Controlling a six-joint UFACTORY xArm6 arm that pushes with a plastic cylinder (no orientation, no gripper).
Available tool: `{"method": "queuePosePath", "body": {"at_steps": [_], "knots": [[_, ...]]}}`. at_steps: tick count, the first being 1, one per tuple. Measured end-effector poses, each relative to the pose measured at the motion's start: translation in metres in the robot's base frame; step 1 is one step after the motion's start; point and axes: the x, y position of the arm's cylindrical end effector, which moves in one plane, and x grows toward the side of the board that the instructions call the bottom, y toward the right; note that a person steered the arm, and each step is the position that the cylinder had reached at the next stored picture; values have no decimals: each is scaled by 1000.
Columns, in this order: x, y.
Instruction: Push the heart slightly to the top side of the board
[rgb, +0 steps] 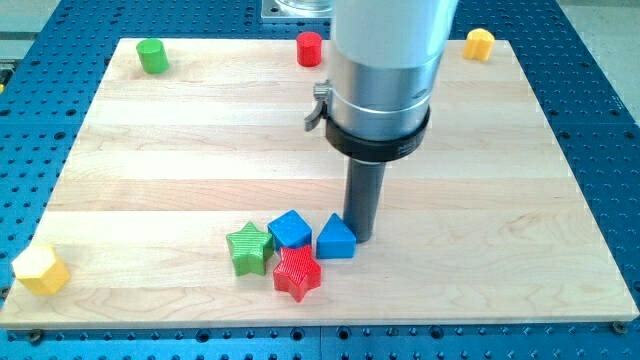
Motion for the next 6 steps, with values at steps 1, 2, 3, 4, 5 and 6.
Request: {"method": "queuePosePath", "body": {"at_steps": [1, 2, 3, 4, 5, 6], "knots": [[-56, 38], [-107, 101], [-168, 160], [-225, 208], [-267, 235], [-316, 242]]}}
